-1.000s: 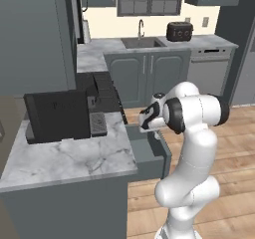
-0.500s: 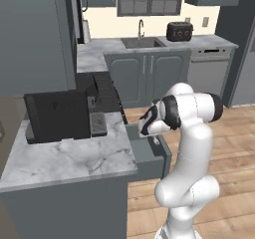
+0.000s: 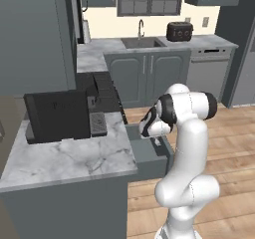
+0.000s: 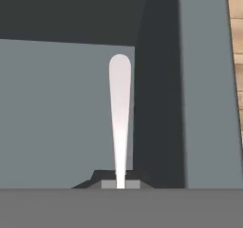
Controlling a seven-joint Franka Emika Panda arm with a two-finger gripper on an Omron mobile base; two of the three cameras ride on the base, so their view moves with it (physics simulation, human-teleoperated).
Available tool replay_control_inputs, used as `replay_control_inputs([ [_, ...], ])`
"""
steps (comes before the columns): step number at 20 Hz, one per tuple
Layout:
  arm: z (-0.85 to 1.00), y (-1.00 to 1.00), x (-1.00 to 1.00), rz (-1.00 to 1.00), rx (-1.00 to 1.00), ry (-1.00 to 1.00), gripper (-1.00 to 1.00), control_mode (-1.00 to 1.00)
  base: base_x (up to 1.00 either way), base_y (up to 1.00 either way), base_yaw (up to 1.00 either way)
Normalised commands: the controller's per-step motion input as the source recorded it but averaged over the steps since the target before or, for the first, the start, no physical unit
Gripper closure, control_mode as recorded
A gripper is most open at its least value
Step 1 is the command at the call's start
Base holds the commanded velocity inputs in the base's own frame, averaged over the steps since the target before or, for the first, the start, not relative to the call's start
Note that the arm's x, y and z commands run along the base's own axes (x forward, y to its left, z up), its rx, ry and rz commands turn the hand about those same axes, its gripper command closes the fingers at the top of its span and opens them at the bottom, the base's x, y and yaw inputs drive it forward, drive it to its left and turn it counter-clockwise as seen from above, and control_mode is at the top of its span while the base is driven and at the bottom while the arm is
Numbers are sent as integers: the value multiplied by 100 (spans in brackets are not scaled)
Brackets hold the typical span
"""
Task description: Pick up the metallic utensils from the counter and place them in the open drawer. Make sure not to pick up any wooden utensils.
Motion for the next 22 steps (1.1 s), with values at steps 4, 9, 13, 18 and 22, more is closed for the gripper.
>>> replay_control_inputs([
  [4, -3, -21, 24, 0, 0, 0, 100, -100, 0, 0, 0],
  [9, 0, -34, 31, 0, 0, 0, 100, -100, 0, 0, 0],
  [13, 0, -40, 33, 0, 0, 0, 100, -100, 0, 0, 0],
  [18, -4, -44, 27, 0, 0, 0, 100, -100, 0, 0, 0],
  [22, -9, -44, 29, 0, 0, 0, 100, -100, 0, 0, 0],
])
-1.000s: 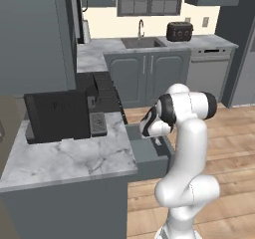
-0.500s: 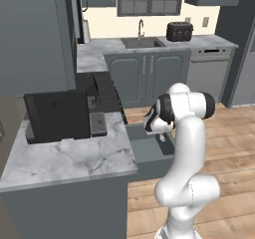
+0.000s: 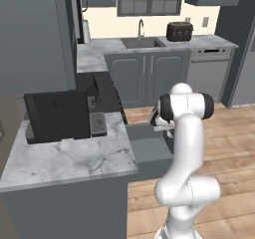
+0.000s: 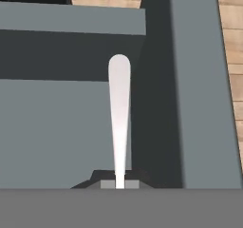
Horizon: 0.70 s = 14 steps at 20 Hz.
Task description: Pick up the metallic utensils from the counter and place them in the open drawer. Make sure not to pick up any wooden utensils.
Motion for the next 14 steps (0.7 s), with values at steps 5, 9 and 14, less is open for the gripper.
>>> replay_control_inputs([
  [5, -12, -42, 34, 0, 0, 0, 100, -100, 0, 0, 0],
  [9, -10, -45, 29, 0, 0, 0, 100, -100, 0, 0, 0],
  [14, -7, -37, 16, 0, 0, 0, 100, -100, 0, 0, 0],
])
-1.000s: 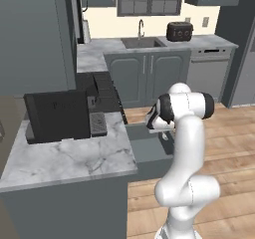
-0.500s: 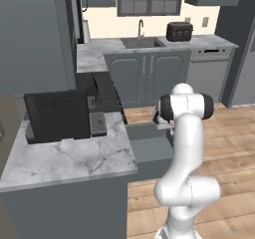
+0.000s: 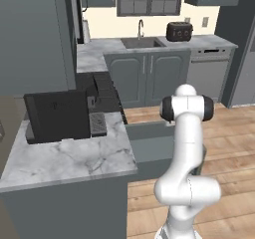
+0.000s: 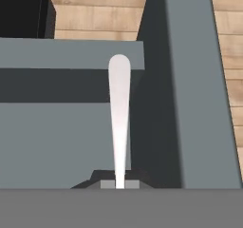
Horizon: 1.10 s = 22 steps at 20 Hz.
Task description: Pick up the metallic utensils from the counter and place them in the open drawer. Make sure not to pick up any wooden utensils.
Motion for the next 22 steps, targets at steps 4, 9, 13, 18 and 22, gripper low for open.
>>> replay_control_inputs([
  [4, -10, -34, 5, 0, 0, 0, 100, -100, 0, 0, 0],
  [9, -6, -28, 0, -1, 0, 0, 100, -100, 0, 0, 0],
  [13, 2, -12, -5, 0, 0, -1, 100, -100, 0, 0, 0],
  [18, 11, 15, -45, 0, 4, -3, 100, -100, 0, 0, 0],
  [22, 0, 26, -77, 0, 2, 0, 100, -100, 0, 0, 0],
])
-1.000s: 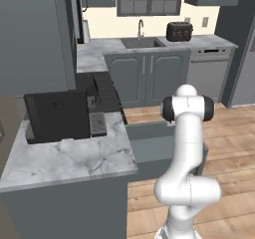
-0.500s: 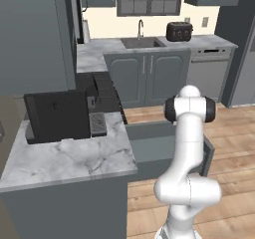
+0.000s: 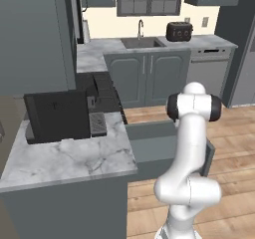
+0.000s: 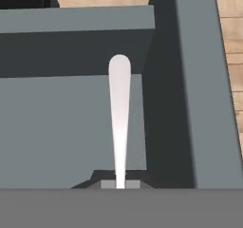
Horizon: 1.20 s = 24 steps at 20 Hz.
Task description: Pick up the metallic utensils from the counter and place them in the open drawer. Make sure not to pick up any wooden utensils.
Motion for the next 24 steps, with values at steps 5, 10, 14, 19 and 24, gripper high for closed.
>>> replay_control_inputs([
  [5, 4, 69, -73, 0, 0, 0, 100, -100, 0, 0, 0],
  [10, 1, 97, -23, 0, 0, 0, 100, -100, 0, 0, 0],
  [14, 0, 87, 0, 0, 0, 0, 100, -100, 0, 0, 0],
  [19, -7, 50, 44, -3, 0, 0, 100, -100, 0, 0, 0],
  [24, -52, 10, 54, -5, 0, 0, 100, -100, 0, 0, 0],
])
